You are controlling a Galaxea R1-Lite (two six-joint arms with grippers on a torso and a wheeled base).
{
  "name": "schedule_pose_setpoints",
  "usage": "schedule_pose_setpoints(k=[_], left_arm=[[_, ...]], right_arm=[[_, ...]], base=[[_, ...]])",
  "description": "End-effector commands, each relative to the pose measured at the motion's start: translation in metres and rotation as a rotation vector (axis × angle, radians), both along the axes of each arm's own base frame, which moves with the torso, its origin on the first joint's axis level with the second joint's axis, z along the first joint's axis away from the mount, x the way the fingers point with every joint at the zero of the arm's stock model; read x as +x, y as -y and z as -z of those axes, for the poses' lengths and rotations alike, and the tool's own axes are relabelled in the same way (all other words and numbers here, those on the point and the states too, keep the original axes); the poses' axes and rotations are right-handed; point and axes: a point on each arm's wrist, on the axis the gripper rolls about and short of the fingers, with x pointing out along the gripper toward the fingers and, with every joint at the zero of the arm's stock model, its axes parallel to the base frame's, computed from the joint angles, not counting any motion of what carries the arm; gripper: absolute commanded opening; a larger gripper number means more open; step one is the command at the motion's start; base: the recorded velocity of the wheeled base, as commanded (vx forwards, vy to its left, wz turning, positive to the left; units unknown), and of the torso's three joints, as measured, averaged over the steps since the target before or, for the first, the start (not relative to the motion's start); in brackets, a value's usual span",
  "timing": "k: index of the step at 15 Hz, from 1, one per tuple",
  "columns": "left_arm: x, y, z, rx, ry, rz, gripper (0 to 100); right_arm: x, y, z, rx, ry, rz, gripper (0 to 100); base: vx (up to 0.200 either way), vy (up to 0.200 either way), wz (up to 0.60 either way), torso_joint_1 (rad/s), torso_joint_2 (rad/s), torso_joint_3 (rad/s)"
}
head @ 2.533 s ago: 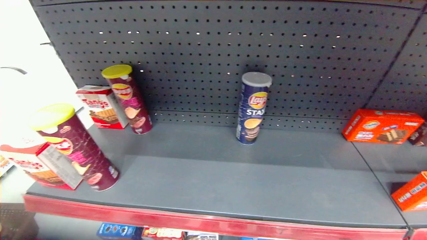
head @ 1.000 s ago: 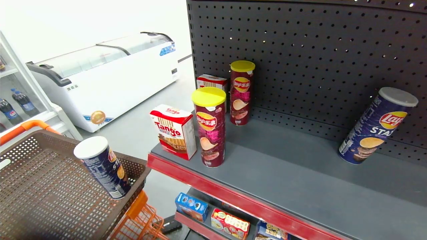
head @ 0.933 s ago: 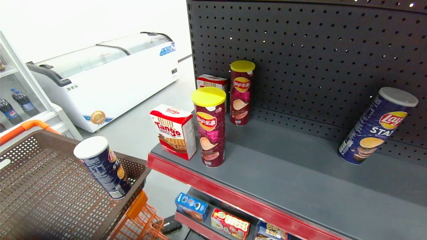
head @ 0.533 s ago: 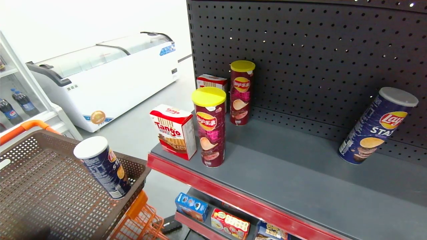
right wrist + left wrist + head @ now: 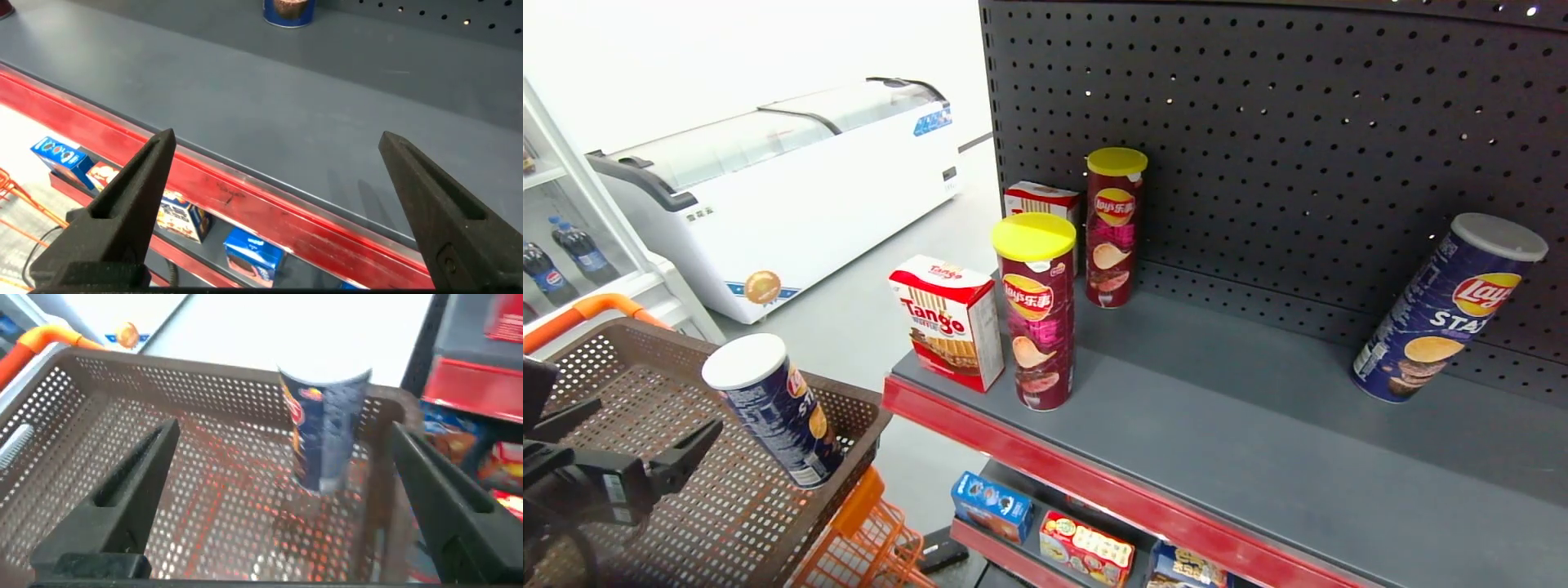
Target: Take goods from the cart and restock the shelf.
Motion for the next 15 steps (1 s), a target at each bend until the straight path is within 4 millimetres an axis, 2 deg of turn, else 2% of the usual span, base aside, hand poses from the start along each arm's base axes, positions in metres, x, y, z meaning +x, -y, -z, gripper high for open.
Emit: schedule_pose_setpoints(k=[1, 9, 10, 15], left_arm=[[0.027, -0.006, 0.036, -0.029, -0.133, 0.007, 100], [0.056, -0.003, 0.06, -0.09, -0.21, 0.038, 100], [0.069, -0.003, 0.062, -0.113, -0.19, 0.042, 100], [0.1, -0.004, 0.067, -0.099, -0.129, 0.065, 100]], right_arm=[[0.0, 0.0, 0.0, 0.0, -0.001, -0.001, 100], [0.0, 0.0, 0.0, 0.0, -0.001, -0.001, 100], [0.0, 0.0, 0.0, 0.0, -0.001, -0.001, 100], [0.0, 0.0, 0.0, 0.0, -0.001, -0.001, 100]], base=[[0.0, 0.0, 0.0, 0.0, 0.0, 0.0], [0.0, 0.0, 0.0, 0.0, 0.0, 0.0], [0.0, 0.0, 0.0, 0.0, 0.0, 0.0], [0.0, 0.0, 0.0, 0.0, 0.0, 0.0]])
